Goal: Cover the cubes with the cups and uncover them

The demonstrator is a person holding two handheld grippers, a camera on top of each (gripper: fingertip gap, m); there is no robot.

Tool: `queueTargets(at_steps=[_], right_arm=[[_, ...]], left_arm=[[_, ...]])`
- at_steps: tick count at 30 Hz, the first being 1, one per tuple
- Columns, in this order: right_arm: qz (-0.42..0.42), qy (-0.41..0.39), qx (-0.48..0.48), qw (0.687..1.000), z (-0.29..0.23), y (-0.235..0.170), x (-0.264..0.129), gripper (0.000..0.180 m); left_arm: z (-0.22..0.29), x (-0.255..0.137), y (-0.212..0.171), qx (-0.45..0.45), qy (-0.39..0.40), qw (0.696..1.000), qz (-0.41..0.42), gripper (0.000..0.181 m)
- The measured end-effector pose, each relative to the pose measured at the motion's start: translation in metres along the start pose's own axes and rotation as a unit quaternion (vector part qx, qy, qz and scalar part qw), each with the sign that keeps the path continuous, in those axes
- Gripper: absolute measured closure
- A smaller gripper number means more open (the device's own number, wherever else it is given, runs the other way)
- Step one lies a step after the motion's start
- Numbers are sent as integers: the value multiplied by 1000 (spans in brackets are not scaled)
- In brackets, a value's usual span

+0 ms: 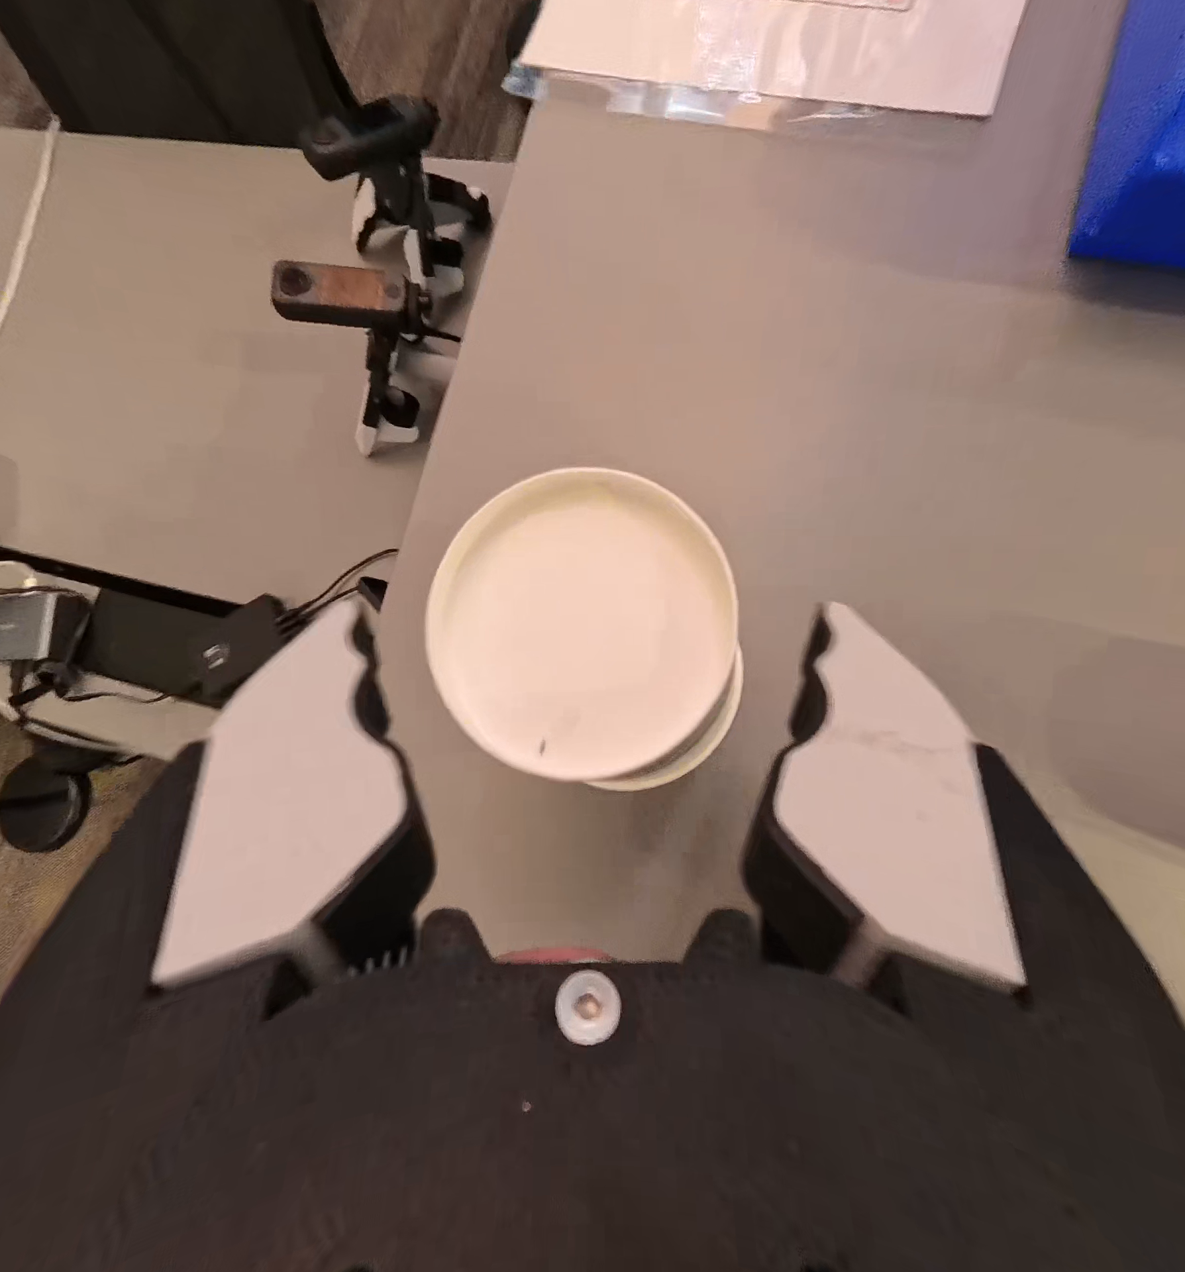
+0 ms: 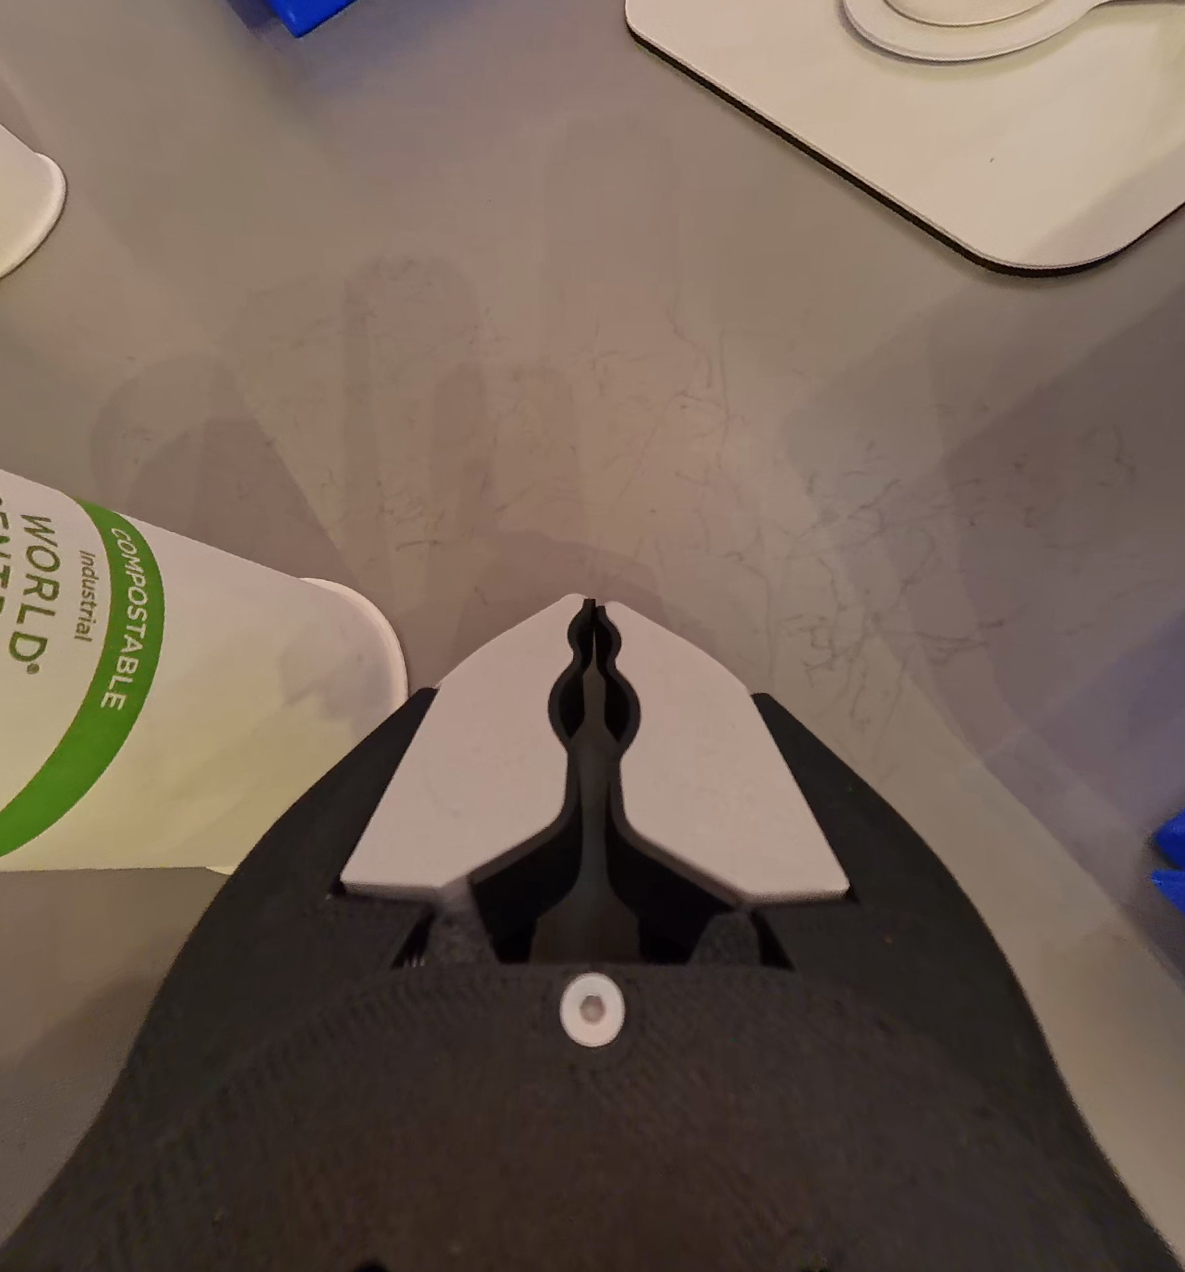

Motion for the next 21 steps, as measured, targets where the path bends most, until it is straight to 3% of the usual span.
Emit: queueTargets(at_steps=[1, 2, 9, 15, 19, 21], right_arm=[[0, -1, 0, 1000, 0, 0, 0, 180], [0, -2, 0, 1000, 0, 0, 0, 180], [0, -4, 6, 1000, 1, 0, 0, 180], [8, 6, 14, 1000, 3, 1, -1, 180], [54, -2, 16, 998, 4, 4, -11, 180], [98, -23, 8, 995, 3, 12, -24, 180]], left_arm=[[1, 3, -1, 0, -16, 1000, 5, 87], [2, 5, -2, -2, -26, 1000, 13, 96], [0, -10, 7, -31, -42, 996, 74, 99], [7, -72, 44, -65, -75, 977, 191, 99], [27, -121, 71, -108, -150, 938, 294, 99], [48, -141, 83, -148, -230, 899, 342, 100]])
Point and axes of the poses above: each gripper's, where its closed fingertips meet, x out along the fingers, y out of its top, z = x × y across the jaws, the point moved 9 cm from there along -x, back along the fingers, and after that the axes turned 5 degrees about z, right-handed, at the moved point
